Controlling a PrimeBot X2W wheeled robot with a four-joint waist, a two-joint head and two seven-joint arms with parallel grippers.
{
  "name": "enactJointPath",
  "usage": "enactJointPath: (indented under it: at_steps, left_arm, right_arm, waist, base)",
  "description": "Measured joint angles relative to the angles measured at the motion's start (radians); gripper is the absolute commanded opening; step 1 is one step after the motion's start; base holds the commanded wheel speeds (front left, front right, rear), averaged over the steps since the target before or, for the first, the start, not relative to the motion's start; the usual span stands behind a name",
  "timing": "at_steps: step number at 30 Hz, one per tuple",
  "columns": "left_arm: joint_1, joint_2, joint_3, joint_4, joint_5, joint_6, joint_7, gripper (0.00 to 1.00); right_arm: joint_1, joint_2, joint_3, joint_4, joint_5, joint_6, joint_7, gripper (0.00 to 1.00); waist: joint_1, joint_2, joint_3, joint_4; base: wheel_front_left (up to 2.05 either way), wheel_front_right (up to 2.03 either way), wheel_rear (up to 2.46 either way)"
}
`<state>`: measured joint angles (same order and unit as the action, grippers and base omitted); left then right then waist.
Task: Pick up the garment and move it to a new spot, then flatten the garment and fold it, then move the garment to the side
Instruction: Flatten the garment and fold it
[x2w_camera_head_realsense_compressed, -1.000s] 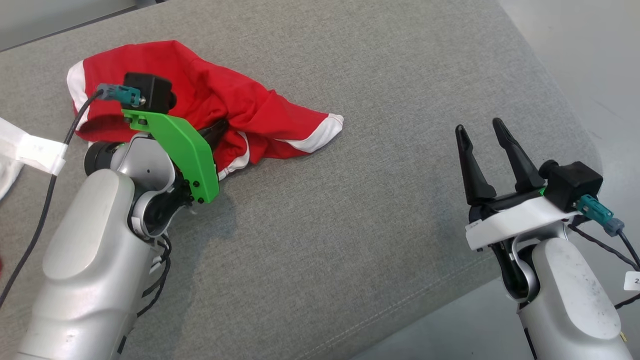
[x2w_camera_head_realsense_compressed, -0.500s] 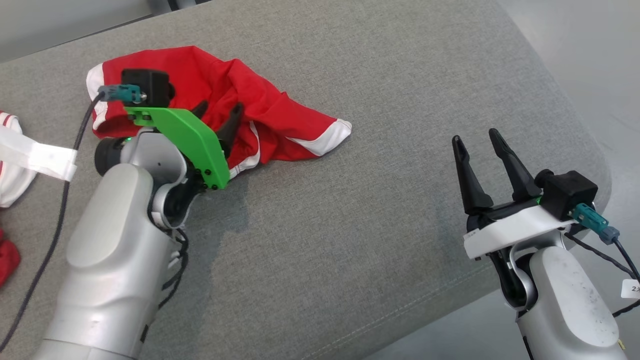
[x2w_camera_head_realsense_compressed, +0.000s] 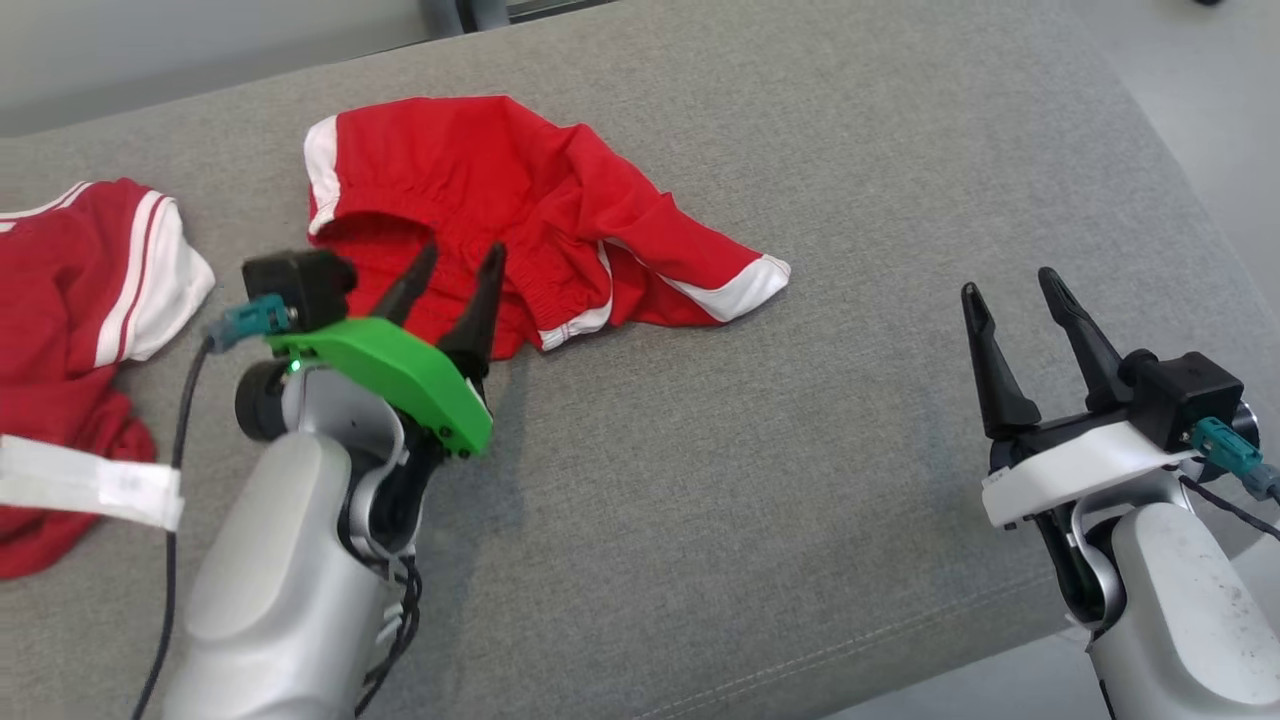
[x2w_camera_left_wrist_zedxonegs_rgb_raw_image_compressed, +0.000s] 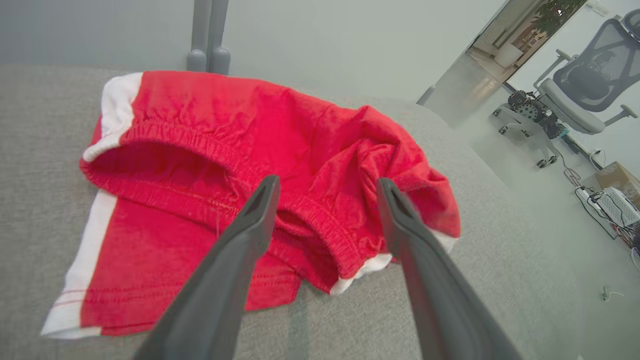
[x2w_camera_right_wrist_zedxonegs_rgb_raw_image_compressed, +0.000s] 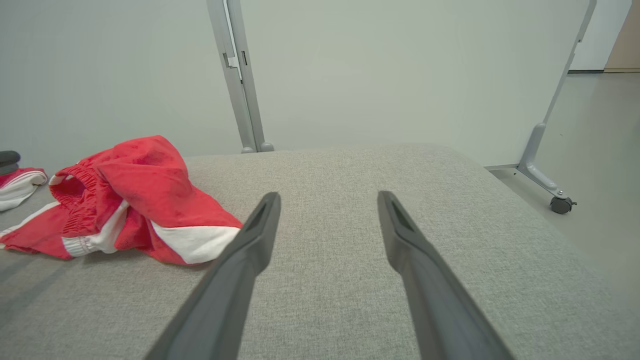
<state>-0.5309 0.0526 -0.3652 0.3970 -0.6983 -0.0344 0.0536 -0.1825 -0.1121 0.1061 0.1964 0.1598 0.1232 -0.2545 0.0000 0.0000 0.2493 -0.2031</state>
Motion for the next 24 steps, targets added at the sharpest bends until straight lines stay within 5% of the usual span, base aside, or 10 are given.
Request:
enactJointPath:
  at_steps: [9,24]
  left_arm:
    - [0.157,-0.004,-0.051,-0.028,0.016,0.004,-0.070,1.00]
    - [0.149,-0.005,-0.131,-0.061,0.016,-0.006,-0.062,1.00]
  right_arm:
    - [-0.026,-0.026,-0.012,0.099,-0.010,0.000,0.000,1.00]
    - [-0.194,-0.012,0.020,0.291,-0.021,0.000,0.049,1.00]
  waist:
    - [0.0000,0.0000,-0.021,0.105]
    - [0.0001,0.0000,0.057,0.209]
  base:
    - [0.00,0.00,0.00]
    - [0.00,0.00,0.00]
